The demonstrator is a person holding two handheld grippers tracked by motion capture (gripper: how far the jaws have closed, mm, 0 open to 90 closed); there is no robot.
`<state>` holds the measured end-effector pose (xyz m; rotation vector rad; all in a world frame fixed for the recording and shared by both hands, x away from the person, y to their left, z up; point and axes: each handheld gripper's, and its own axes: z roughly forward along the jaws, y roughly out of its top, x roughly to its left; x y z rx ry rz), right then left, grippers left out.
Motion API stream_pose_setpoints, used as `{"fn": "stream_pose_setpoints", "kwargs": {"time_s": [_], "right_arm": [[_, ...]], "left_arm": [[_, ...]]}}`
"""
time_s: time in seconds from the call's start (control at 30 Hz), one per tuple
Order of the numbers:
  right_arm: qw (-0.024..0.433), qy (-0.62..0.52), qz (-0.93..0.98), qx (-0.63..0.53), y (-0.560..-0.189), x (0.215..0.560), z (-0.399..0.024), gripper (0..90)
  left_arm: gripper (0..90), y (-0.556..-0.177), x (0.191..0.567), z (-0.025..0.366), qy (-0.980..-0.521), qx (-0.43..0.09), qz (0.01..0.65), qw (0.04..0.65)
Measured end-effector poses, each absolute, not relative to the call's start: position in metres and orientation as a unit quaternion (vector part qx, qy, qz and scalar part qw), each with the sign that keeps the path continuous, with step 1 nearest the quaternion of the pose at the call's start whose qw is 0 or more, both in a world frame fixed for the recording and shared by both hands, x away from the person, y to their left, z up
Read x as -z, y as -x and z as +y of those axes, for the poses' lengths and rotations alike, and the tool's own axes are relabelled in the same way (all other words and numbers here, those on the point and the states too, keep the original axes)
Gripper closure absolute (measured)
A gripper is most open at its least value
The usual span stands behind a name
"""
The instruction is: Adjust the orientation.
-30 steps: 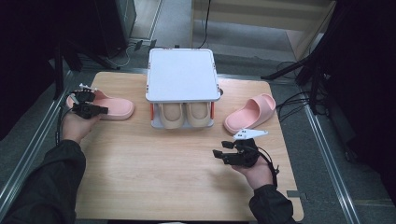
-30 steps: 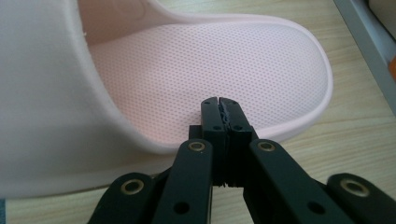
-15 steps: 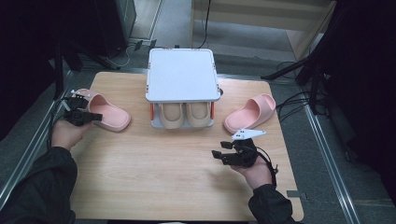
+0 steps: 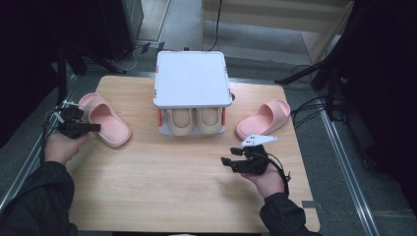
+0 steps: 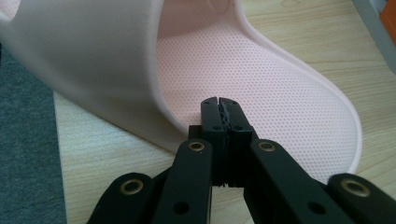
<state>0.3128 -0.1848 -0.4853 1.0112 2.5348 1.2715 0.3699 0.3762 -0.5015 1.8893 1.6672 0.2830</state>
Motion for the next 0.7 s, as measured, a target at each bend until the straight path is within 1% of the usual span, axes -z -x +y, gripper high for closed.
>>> {"fn": "stream_pose_setpoints", "kwargs": {"time_s": [0.13, 0.17, 0.2, 0.23, 0.27, 0.3, 0.37, 0.43, 0.6, 0.7], "right_arm": [[0.064, -0.335, 0.840, -0.422, -0.314, 0.485, -0.184, 43.8], [0.065, -0.332, 0.840, -0.424, -0.315, 0.485, -0.183, 43.9], [0.065, -0.332, 0.840, -0.424, -0.315, 0.485, -0.183, 43.9], [0.064, -0.333, 0.841, -0.422, -0.315, 0.485, -0.183, 43.8], [0.064, -0.333, 0.841, -0.422, -0.315, 0.485, -0.183, 43.8], [0.063, -0.333, 0.841, -0.423, -0.315, 0.485, -0.182, 43.8], [0.063, -0.332, 0.842, -0.421, -0.315, 0.485, -0.182, 43.8], [0.062, -0.330, 0.843, -0.421, -0.315, 0.485, -0.181, 43.8], [0.062, -0.329, 0.844, -0.418, -0.316, 0.485, -0.180, 43.8], [0.063, -0.331, 0.844, -0.418, -0.315, 0.485, -0.181, 43.8]], "left_arm": [[78.5, -0.368, 0.498, 0.373, -0.710, -0.104, 0.626, 0.304], [74.4, -0.366, 0.494, 0.371, -0.710, -0.110, 0.627, 0.302], [74.4, -0.365, 0.491, 0.371, -0.708, -0.113, 0.628, 0.302], [67.5, -0.362, 0.486, 0.373, -0.702, -0.122, 0.633, 0.302], [64.5, -0.362, 0.486, 0.373, -0.702, -0.122, 0.633, 0.302], [64.5, -0.360, 0.483, 0.374, -0.696, -0.124, 0.638, 0.306], [59.3, -0.357, 0.477, 0.378, -0.689, -0.136, 0.642, 0.306], [57.7, -0.356, 0.475, 0.382, -0.683, -0.149, 0.646, 0.308], [46.6, -0.365, 0.486, 0.389, -0.667, -0.144, 0.670, 0.291], [45.5, -0.372, 0.493, 0.390, -0.657, -0.142, 0.682, 0.290]]}}
